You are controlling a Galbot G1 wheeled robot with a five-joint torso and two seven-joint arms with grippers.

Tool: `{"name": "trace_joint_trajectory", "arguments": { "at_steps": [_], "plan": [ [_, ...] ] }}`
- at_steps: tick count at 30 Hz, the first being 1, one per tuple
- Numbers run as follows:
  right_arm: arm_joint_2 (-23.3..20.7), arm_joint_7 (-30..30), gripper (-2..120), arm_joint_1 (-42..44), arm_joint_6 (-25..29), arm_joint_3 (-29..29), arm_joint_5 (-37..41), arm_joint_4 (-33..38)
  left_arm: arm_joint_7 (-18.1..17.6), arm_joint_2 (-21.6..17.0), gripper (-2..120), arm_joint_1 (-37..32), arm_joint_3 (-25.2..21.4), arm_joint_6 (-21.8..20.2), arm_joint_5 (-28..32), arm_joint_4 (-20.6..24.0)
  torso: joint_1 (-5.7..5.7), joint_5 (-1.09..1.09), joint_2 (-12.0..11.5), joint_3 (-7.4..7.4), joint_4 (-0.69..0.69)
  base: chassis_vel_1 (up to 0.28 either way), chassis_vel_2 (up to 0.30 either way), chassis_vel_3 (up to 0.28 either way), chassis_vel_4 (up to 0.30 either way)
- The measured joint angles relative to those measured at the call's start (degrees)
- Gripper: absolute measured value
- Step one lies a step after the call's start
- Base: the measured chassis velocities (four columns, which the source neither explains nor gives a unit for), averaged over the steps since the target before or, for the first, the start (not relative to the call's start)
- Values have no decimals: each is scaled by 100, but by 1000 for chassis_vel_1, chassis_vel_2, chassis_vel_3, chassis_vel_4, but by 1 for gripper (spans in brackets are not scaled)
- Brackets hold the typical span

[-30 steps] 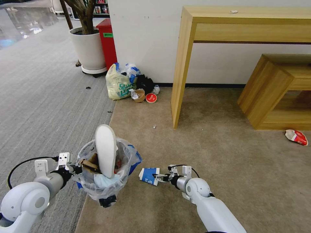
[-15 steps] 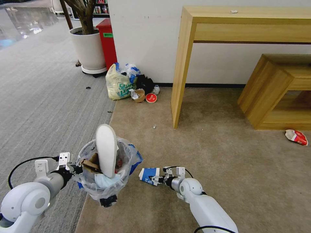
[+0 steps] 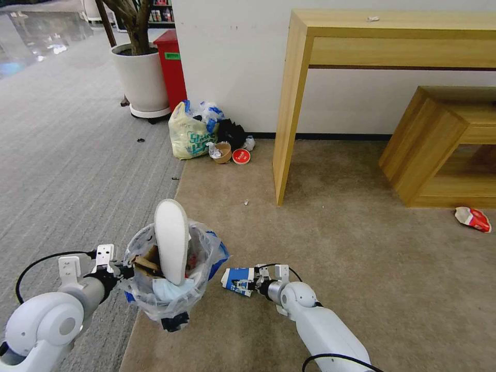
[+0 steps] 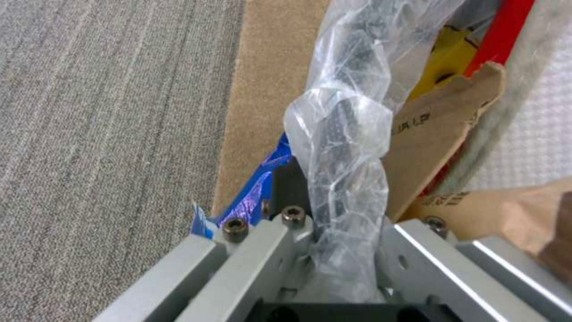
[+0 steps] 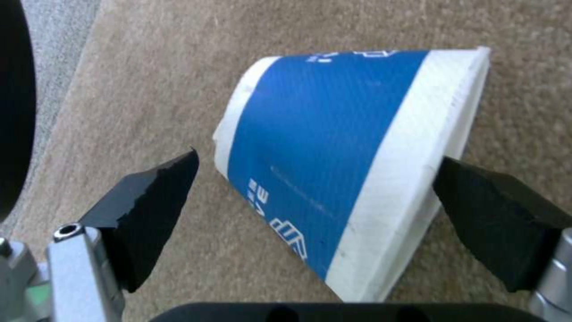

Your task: Pick up the trash bin and place the garbage on the floor into it.

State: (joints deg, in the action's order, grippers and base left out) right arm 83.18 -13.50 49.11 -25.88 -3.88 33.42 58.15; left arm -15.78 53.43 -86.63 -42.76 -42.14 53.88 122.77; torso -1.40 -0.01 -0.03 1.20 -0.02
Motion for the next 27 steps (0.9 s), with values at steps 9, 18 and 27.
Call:
{"name": "trace_joint_trajectory", "arguments": {
  "at_steps": [9, 18, 27],
  "plan": [
    [125, -270, 93, -95, 144, -13, -61, -208, -148, 9, 0, 29, 100, 0, 91, 55, 0, 0, 0, 0, 0, 0, 0, 0, 0],
    [284, -302, 70, -164, 235, -12, -114, -371, -234, 22, 0, 13, 153, 0, 129, 124, 0, 0, 0, 0, 0, 0, 0, 0, 0],
    [306, -270, 38, -113, 266, -14, -174, -400, -235, 30, 0, 18, 174, 0, 126, 123, 0, 0, 0, 0, 0, 0, 0, 0, 0]
  ]
}}
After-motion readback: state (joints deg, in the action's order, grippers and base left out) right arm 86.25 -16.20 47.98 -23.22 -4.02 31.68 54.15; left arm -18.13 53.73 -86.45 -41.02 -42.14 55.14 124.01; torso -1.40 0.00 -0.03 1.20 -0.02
